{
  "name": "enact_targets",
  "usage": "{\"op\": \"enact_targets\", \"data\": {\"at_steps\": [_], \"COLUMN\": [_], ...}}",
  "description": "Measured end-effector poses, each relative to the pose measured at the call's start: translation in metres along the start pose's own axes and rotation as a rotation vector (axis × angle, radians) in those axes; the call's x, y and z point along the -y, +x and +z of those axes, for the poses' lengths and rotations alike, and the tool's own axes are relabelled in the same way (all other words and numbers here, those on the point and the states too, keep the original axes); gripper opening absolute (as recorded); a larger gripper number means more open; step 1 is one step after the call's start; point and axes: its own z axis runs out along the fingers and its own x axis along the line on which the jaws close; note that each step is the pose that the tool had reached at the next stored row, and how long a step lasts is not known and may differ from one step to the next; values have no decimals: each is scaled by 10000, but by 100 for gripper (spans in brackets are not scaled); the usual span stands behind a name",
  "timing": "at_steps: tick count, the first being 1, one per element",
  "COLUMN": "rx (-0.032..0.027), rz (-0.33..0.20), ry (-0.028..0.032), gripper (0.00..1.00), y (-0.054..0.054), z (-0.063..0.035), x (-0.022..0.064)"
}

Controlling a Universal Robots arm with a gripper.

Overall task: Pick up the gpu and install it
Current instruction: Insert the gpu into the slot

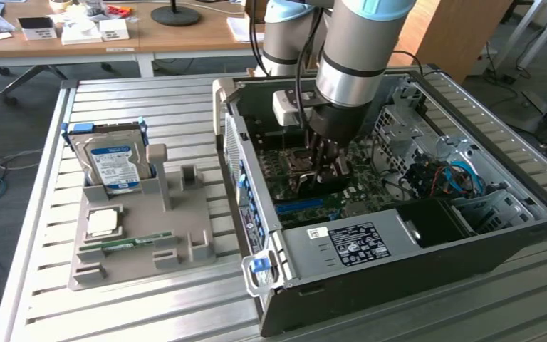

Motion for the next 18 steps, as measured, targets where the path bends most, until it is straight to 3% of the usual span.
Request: {"op": "enact_targets", "data": {"at_steps": [18], "rx": [-1], "rz": [2], "ry": [-1], "gripper": [27], "y": [3], "z": [81], "x": [-5]}}
